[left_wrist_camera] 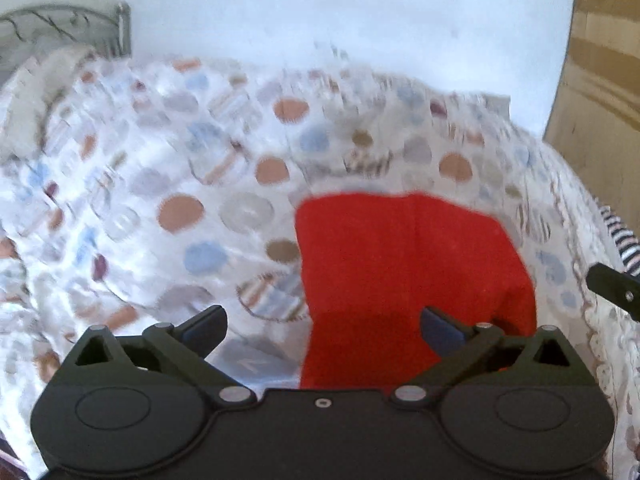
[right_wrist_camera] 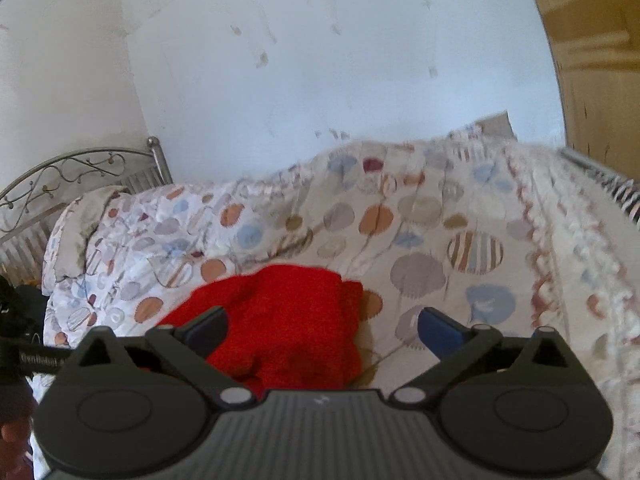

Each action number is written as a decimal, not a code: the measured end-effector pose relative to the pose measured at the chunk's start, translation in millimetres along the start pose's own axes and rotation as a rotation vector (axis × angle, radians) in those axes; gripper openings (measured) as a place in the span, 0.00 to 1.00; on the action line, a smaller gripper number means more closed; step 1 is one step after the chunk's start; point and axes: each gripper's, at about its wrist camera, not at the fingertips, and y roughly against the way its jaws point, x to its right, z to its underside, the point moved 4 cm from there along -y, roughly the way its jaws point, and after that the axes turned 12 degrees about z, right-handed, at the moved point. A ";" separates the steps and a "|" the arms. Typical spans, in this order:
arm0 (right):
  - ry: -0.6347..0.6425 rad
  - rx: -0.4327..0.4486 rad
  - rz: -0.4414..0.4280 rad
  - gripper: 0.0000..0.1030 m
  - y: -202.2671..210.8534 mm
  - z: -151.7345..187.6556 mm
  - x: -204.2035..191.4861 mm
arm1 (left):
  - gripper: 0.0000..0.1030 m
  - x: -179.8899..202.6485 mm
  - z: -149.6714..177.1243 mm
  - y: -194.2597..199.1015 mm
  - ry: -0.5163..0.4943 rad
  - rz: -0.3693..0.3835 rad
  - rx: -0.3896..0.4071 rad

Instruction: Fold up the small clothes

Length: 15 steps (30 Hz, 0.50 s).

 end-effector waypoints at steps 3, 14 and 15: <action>0.027 0.057 -0.002 1.00 29.6 -3.4 -3.8 | 0.99 9.6 2.4 29.4 -0.036 -0.018 0.069; 0.100 0.222 -0.020 1.00 131.4 2.1 -19.8 | 0.99 34.1 36.7 115.7 -0.079 -0.003 0.205; 0.104 0.228 -0.019 1.00 138.8 4.0 -19.9 | 0.99 36.3 40.9 123.2 -0.091 -0.008 0.215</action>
